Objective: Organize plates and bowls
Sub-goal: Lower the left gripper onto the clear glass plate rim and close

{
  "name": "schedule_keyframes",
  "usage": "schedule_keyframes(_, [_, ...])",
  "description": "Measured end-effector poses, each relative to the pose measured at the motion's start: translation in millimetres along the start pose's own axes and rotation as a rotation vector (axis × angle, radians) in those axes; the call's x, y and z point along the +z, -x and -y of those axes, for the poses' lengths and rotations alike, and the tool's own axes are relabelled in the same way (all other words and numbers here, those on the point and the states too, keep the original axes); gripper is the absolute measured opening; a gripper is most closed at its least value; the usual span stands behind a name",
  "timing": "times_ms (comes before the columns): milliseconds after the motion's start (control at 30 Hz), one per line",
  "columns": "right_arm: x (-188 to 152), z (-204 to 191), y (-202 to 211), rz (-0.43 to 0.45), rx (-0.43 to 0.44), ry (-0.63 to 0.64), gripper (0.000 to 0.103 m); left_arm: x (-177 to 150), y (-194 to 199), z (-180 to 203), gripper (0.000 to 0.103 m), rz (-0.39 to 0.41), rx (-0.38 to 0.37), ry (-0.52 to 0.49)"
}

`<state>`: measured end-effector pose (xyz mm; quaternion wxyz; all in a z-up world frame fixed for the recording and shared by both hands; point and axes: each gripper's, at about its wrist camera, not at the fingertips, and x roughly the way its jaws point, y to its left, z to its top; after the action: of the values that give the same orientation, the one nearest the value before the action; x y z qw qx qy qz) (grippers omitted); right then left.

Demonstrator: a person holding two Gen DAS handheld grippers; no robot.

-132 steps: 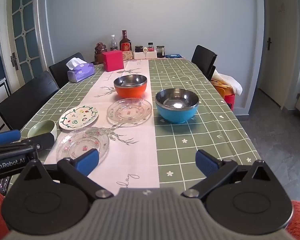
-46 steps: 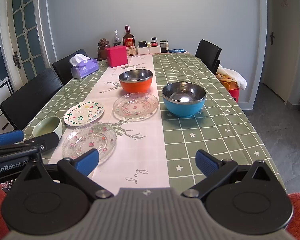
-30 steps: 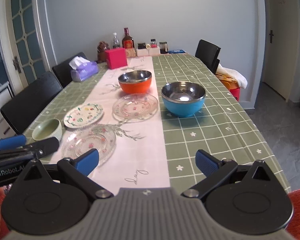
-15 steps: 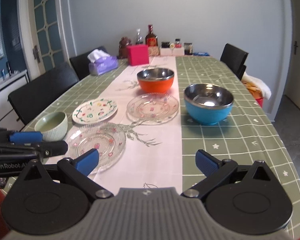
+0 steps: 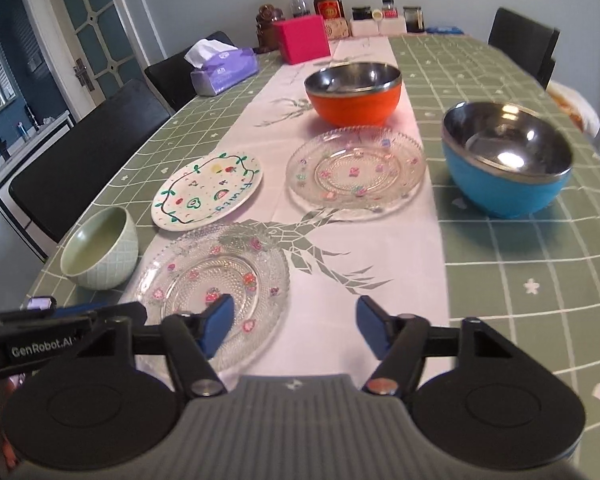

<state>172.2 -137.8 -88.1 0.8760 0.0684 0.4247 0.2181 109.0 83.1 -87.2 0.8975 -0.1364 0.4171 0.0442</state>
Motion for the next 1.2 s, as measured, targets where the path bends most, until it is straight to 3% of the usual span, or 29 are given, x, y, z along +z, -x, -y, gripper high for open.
schedule_keyframes(200, [4,7,-23,-0.042,0.064,-0.076,0.039,1,-8,-12,0.056,0.012,0.010,0.064])
schedule_keyframes(300, [2,14,-28,-0.054,0.077,-0.109,0.037,1,-13,-16,0.056,0.000,-0.001,0.097])
schedule_keyframes(433, [0,22,-35,-0.070,0.116,-0.161,0.023,1,-21,-17,0.055,0.005,-0.010,0.108])
schedule_keyframes(700, [-2,29,-39,-0.060,0.152,-0.186,0.014,4,-27,-12,0.024,0.039,0.006,0.107])
schedule_keyframes(867, [-5,32,-41,-0.064,0.182,-0.213,0.007,4,-26,-16,0.020,0.038,-0.011,0.115])
schedule_keyframes(1133, [-7,52,-30,-0.045,0.115,-0.301,0.007,-1,-29,-1,0.020,0.003,-0.111,0.071])
schedule_keyframes(1200, [-7,58,-29,-0.045,0.118,-0.325,0.008,-1,-30,-2,0.031,0.002,-0.133,0.097])
